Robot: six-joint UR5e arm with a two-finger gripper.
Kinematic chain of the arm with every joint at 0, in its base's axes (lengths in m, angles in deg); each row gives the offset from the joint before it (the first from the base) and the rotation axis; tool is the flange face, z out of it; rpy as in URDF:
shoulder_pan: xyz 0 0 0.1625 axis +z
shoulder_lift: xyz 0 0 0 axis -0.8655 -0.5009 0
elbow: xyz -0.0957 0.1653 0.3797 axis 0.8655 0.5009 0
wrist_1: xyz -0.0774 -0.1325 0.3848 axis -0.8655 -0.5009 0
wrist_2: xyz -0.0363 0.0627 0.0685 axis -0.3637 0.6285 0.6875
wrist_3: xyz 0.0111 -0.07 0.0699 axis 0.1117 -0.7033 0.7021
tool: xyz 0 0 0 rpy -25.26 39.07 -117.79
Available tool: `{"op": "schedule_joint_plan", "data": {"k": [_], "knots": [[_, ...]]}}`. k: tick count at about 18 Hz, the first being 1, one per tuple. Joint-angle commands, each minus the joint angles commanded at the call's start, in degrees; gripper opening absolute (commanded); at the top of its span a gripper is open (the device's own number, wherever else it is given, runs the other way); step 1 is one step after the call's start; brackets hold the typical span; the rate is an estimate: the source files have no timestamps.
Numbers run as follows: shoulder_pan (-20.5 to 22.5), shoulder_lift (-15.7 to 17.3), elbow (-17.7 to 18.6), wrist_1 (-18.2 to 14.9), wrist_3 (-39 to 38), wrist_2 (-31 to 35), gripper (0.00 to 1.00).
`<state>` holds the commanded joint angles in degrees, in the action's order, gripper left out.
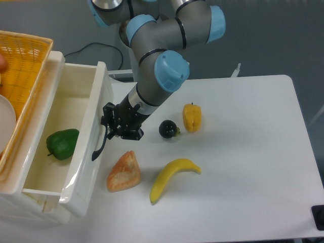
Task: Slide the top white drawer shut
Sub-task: 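Push the drawer front with the gripper, sliding the drawer into the unit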
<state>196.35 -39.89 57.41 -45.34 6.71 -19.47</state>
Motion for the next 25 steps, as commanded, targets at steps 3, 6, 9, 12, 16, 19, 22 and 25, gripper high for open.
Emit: {"op": "schedule_joint_plan", "data": {"k": [3,6,9,12,16,19,22,25], "knots": [[-0.18,0.00,0.00,0.09,0.00,0.00,0.00],[-0.97,0.09,0.09,0.09,0.00,0.00,0.00],[-1.41,0.17,0.09,0.09,0.00,0.00,0.00],[-1.94,0.52,0.79,0.17,0.00,0.00,0.00],[-2.73,0.97,1.23,0.26,0.00,0.09,0.00],[-2.82,1.05,1.32,0.18,0.00,0.09,0.00],[-3.61,1.05,1.32,0.26,-0.09,0.09,0.00],[-3.79,1.05,1.32,0.26,-0.09,0.09,0.00]]}}
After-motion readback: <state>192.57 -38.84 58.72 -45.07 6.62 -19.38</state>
